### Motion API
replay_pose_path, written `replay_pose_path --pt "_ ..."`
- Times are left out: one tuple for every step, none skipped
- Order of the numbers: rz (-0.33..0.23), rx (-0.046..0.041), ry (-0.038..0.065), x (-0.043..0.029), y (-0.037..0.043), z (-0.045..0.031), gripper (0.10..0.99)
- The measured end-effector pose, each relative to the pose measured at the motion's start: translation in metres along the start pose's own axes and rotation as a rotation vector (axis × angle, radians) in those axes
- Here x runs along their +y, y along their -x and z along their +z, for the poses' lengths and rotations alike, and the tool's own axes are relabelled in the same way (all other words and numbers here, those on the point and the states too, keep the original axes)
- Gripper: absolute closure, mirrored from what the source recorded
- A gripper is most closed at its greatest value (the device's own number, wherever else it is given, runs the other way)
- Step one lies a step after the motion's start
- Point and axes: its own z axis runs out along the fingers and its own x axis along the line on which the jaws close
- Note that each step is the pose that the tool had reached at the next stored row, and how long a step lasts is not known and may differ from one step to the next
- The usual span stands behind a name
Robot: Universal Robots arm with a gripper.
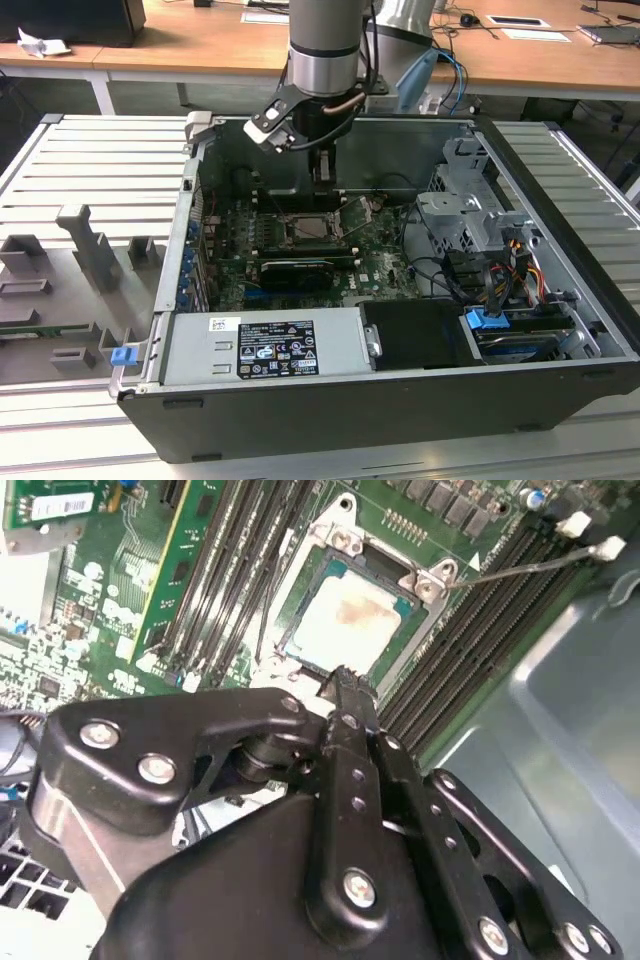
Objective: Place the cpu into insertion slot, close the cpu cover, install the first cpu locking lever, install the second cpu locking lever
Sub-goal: 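Close the cpu cover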
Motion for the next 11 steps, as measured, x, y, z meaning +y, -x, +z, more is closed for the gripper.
replay_pose_path --pt "0.0 -0.0001 -0.001 0.0001 0.0 -0.0018 0.98" --pt "0.0 0.0 -0.001 0.0001 0.0 -0.0023 0.98" --pt "0.0 0.0001 -0.001 0.001 0.0 -0.0022 0.98" --pt "0.0 -0.0001 -0.001 0.002 0.0 -0.0023 0.98" --pt "0.0 -0.0001 -0.001 0.0043 -0.0001 -0.0022 0.98" --pt "0.0 -0.0001 -0.001 0.0071 -0.0002 -0.002 0.98" --pt "0.0 0.0 -0.001 0.0101 -0.0002 -0.0019 0.98" --pt "-0.001 -0.0001 -0.001 0.012 -0.0003 -0.0018 0.98" --pt "-0.001 0.0 -0.001 0.0127 -0.0003 -0.0018 0.98" --pt "-0.001 0.0 -0.001 0.0136 -0.0003 -0.0017 0.98" --pt "-0.001 0.0 -0.001 0.0151 -0.0003 -0.0017 0.98"
